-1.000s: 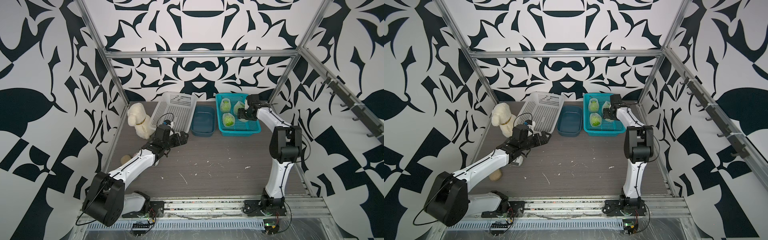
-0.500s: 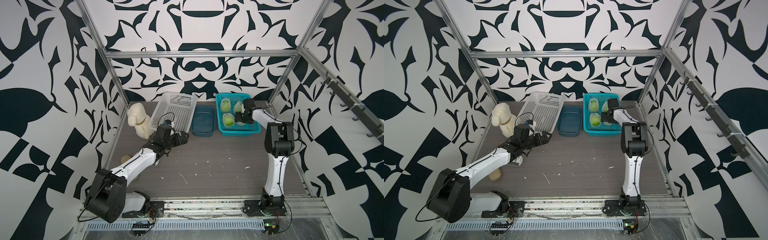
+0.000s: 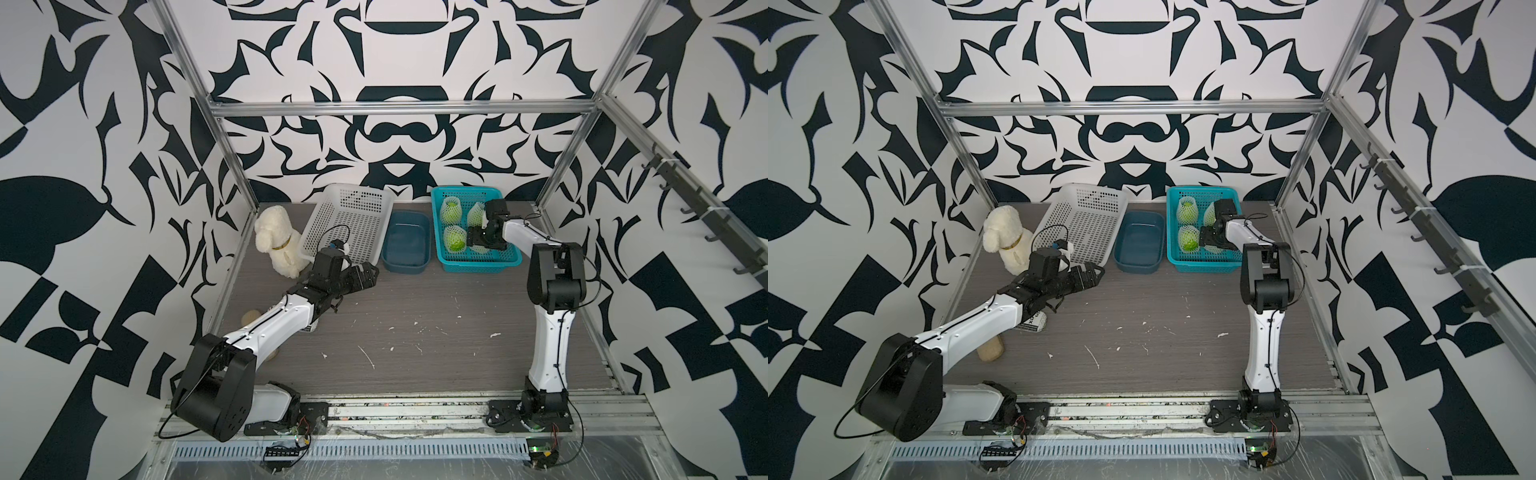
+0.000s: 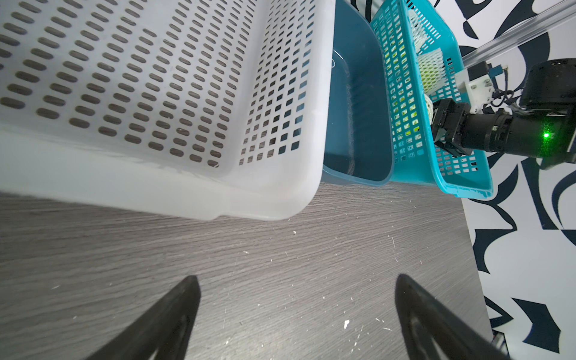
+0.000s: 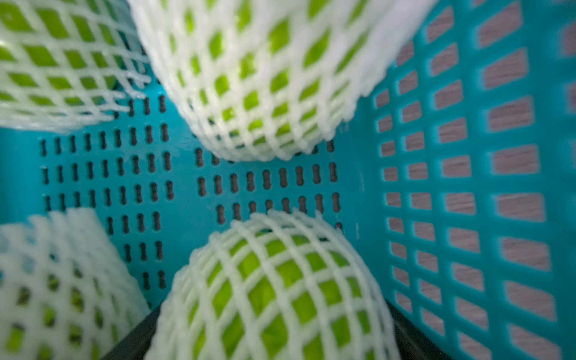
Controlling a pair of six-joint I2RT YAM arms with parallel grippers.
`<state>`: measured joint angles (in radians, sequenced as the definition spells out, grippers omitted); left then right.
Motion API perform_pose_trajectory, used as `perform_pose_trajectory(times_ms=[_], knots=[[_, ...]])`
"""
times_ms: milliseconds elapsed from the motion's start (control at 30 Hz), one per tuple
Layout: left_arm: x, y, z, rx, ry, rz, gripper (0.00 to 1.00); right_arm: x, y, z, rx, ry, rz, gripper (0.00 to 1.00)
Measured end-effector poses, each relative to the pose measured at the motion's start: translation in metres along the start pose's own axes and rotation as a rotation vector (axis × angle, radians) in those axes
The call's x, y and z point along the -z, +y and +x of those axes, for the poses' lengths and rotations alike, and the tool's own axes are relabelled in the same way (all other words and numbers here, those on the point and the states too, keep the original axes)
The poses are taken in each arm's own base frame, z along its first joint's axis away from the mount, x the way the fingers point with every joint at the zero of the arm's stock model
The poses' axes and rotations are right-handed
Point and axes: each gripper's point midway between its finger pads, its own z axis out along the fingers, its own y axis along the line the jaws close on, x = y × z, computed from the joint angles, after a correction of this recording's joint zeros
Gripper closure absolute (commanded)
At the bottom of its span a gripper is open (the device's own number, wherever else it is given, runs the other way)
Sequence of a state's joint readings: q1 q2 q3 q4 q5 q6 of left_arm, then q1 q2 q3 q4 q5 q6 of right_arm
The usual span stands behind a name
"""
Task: Sleeve custard apples in foam nets
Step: Place the custard apple in the basket.
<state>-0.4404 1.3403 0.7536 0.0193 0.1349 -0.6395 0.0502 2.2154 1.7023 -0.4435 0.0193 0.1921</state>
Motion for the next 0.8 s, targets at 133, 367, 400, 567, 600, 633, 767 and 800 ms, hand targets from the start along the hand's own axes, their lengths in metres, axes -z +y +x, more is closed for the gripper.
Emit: perform_pose_trajectory(times_ms=[133,367,400,567,600,633,767,800], knots=[[0.0,0.0,0.0,0.0,0.002,0.002,0.0,0.0,0.0,0.0,-0.001,0.0,-0.002,0.01],[-0.001,-0.003,-0.001,0.0,0.006,0.011,0.01,0.001,0.003,0.0,-0.001,0.006,-0.005,0.01],[-0.002,-0.003,-0.001,0.0,0.007,0.012,0.0,0.002,0.003,0.0,-0.002,0.005,-0.004,0.01],[-0.002,-0.005,-0.002,-0.001,0.006,0.021,0.01,0.004,0.001,-0.002,-0.003,0.005,0.011,0.01],[-0.002,-0.006,-0.002,-0.002,0.005,0.022,0.01,0.005,0.0,-0.003,-0.002,0.005,0.018,0.01],[-0.002,-0.006,-0.003,-0.002,0.004,0.023,0.0,0.006,-0.001,-0.004,-0.002,0.004,0.025,0.01],[-0.002,-0.008,-0.004,-0.005,-0.002,0.032,0.0,0.01,-0.004,-0.008,0.0,-0.001,0.053,0.01],[-0.002,-0.008,-0.005,-0.005,-0.003,0.034,0.0,0.011,-0.004,-0.009,0.001,-0.002,0.057,0.01]])
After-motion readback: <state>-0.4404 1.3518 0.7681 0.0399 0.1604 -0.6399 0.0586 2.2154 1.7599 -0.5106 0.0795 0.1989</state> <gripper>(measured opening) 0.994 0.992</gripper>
